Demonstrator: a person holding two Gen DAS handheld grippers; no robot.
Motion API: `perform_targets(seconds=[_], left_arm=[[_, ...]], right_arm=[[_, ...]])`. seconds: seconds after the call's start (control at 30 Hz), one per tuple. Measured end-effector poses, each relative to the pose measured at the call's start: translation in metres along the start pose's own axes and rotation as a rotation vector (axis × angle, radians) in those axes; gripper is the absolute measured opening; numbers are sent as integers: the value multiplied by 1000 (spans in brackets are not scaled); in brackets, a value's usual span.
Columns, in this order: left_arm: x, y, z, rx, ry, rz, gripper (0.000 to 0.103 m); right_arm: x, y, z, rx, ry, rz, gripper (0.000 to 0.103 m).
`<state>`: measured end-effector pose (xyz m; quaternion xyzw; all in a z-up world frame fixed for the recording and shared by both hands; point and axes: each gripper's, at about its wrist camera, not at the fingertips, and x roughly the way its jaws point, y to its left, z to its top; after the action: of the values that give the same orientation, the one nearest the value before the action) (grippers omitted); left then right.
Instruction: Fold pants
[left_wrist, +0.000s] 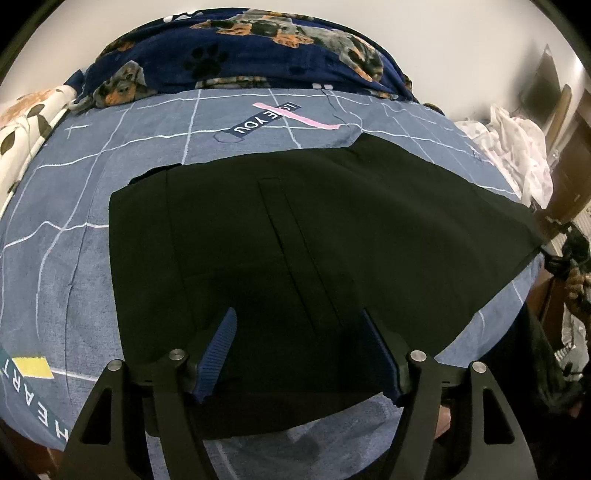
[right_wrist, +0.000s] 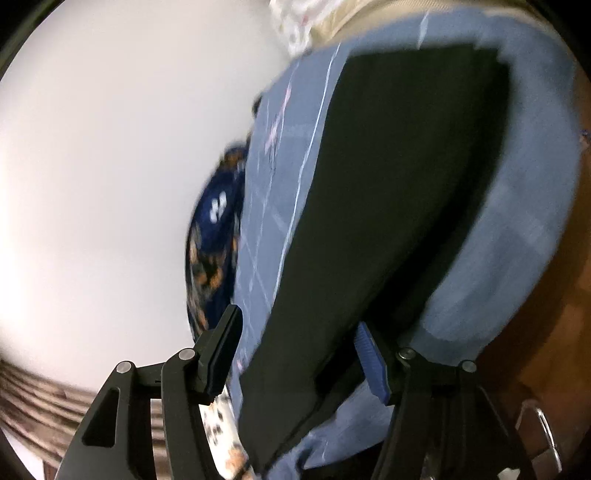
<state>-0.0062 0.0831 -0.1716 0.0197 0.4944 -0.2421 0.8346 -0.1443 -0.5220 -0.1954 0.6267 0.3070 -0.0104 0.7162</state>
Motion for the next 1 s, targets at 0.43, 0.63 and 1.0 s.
perform_targets(seconds=[0.43, 0.63, 1.0], left_arm=[[-2, 4, -2, 12, -2, -7, 70], [-1, 2, -2, 31, 1, 7, 73], [0, -1, -2, 39, 3, 0, 77]], right_arm=[[14, 2, -34, -59, 99, -140, 4], [16, -7, -30, -49, 110, -123, 5], [59, 24, -62, -66, 233, -15, 60]])
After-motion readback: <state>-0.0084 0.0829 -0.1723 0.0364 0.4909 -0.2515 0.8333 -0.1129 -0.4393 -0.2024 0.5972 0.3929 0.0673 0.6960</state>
